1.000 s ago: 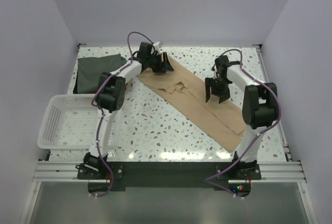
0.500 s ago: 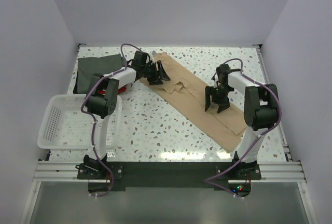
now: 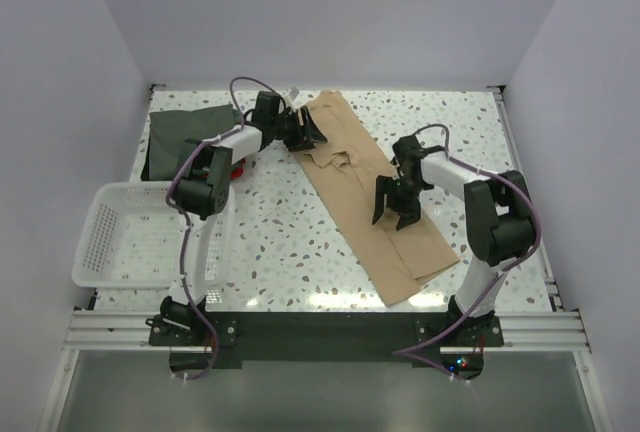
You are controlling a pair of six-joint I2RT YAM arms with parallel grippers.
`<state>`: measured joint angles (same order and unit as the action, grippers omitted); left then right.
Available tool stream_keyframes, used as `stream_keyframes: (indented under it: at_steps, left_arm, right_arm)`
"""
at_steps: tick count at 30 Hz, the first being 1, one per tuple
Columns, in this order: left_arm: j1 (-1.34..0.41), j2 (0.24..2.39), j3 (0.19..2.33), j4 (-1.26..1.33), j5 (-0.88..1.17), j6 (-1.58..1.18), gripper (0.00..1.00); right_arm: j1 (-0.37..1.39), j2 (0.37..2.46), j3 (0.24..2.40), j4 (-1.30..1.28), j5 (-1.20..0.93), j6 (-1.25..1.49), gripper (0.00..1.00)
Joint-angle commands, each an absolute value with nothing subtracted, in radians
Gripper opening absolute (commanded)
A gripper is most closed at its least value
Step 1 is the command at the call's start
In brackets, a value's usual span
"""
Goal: Fold and stack the t-shirts
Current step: Fold the tshirt
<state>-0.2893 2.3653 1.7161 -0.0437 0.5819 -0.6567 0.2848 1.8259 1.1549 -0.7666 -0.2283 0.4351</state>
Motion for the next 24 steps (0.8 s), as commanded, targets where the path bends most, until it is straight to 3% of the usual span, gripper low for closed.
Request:
stream_keyframes:
  at_steps: [1, 13, 20, 24]
  left_arm:
    - [-0.261, 2.463, 1.752, -0.045, 0.512, -0.551, 0.65]
    - [-0.256, 2.556, 1.833, 0.106, 0.626, -0.522, 0.65]
    - [-0.256, 2.547, 1.855, 0.126, 0.652, -0.489, 0.66]
    - [-0.264, 2.484, 1.852, 0.153, 0.680, -0.489, 0.66]
  right_arm:
    - [0.365, 1.798, 1.077, -0.720, -0.226, 0.595, 0.71]
    - [0.592, 1.683, 0.925, -0.555, -0.244, 0.870, 0.71]
    - [0.698, 1.753, 1.029, -0.552, -0.244, 0.890, 0.71]
    - [0.738, 1.746, 1.146, -0.684, -0.201, 0.841, 0.72]
